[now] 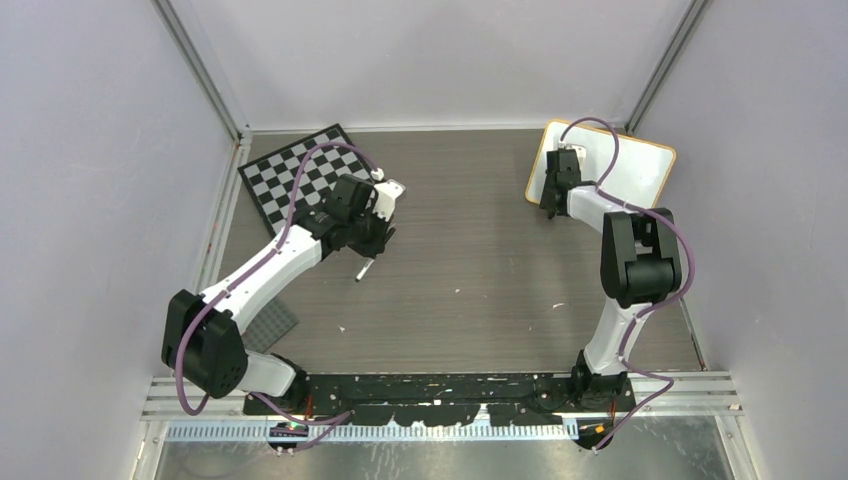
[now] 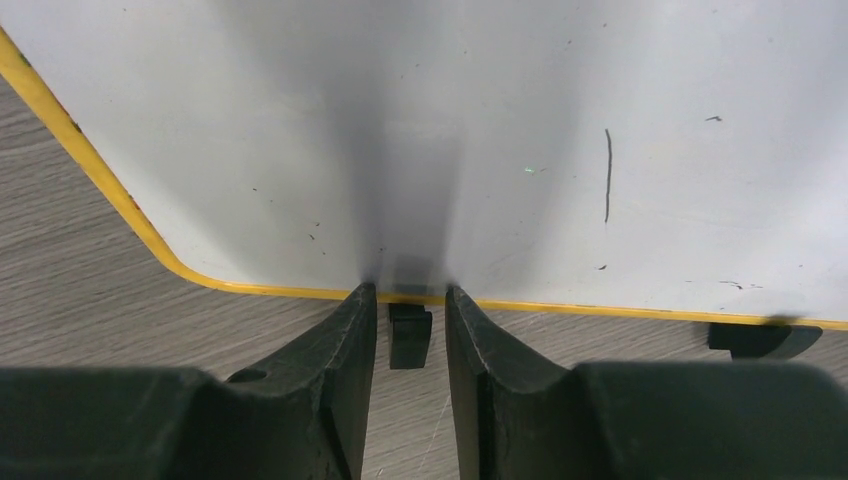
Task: Write a sentence on the whiteboard
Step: Move the whiteboard stand to the center of the board.
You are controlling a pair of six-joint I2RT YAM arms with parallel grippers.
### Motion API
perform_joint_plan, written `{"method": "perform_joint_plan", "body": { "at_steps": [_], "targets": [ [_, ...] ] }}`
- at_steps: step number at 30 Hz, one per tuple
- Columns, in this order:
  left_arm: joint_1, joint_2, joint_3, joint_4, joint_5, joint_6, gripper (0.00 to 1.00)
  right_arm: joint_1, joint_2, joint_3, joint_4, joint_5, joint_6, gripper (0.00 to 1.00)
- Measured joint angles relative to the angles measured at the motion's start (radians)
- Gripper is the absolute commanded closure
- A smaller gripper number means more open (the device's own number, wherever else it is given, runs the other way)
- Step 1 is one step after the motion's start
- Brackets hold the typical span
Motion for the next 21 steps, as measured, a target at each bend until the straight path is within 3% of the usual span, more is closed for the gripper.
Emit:
{"method": "perform_joint_plan", "body": {
  "at_steps": [12, 21],
  "targets": [
    [0.002, 0.0, 0.0, -0.007, -0.016, 0.001, 1.0, 0.0, 0.01, 0.027, -0.045, -0.026, -0.005, 0.99],
    [0.011, 0.0, 0.0, -0.014, -0.032, 0.0, 1.0, 0.002, -0.053, -0.031, -0.07, -0.142, 0.024, 1.0]
  ]
}}
